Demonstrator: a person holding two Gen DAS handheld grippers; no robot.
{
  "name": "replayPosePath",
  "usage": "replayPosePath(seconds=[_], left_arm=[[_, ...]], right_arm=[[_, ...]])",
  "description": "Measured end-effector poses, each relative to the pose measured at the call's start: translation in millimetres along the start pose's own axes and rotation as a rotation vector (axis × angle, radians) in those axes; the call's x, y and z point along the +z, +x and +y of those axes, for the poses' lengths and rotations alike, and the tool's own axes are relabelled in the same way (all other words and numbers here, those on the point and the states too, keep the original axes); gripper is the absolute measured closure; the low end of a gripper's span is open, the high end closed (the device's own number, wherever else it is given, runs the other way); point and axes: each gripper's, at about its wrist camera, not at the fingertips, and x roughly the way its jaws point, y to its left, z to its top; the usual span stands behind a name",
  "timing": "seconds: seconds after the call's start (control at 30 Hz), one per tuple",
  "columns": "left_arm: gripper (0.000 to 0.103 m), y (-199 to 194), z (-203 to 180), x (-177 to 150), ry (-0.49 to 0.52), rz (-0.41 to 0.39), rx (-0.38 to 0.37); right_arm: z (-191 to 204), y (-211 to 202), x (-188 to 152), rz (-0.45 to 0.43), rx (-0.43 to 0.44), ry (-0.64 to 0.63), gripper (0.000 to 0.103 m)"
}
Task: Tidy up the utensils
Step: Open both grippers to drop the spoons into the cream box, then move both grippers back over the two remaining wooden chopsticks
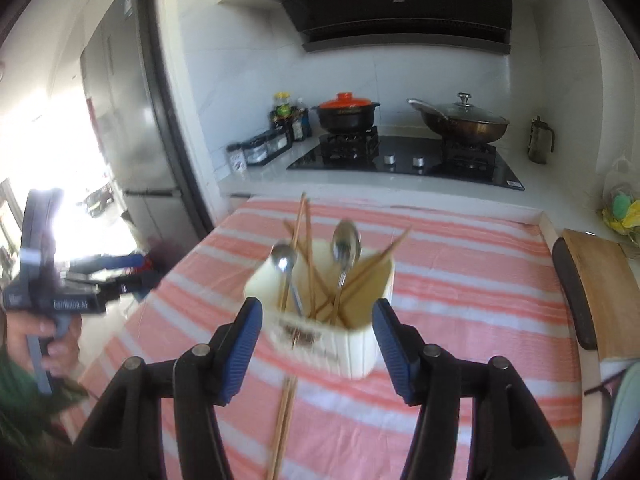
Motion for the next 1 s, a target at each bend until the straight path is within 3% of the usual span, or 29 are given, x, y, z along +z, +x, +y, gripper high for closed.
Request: replayPosePath(seconds=[0.07,0.17,0.23,0.33,0.6,1.0], left_arm=[[0.019,-20.1,-2.3,-35.2,0.053,0.025,0.021],[0.013,-44.0,-6.9,-81.1,0.063,0.021,0.064],[0.012,-51.1,-12.7,-102.2,0.027,0.015,0.069],[0.012,-50.5,-23.8,-124.4,-0.046,0.006,0.015],[0.012,-24.5,-54.6,-151.8,-0.127,0.071,-0.017],[0.012,0.4,-76.4,-163.3,-0.146,0.142,-0.018]], right_arm=[[12.9,-22.4,-47.6,0.052,-0.04,-0.07,0.045],[25.8,-44.8,-115.2,0.147,-0.166,-0.139,0.045],[29.2,-55.7,-150.4,0.182,-0.202,-0.118,0.045],[29.2,-65.5,-184.7,0.17,-0.195,-0.036,0.045],[29.7,-63.6,-228.9,0.149,-0.223,0.078,0.045],[14.1,-75.4,-246.9,0.111,-0.24,0.192,0.045]])
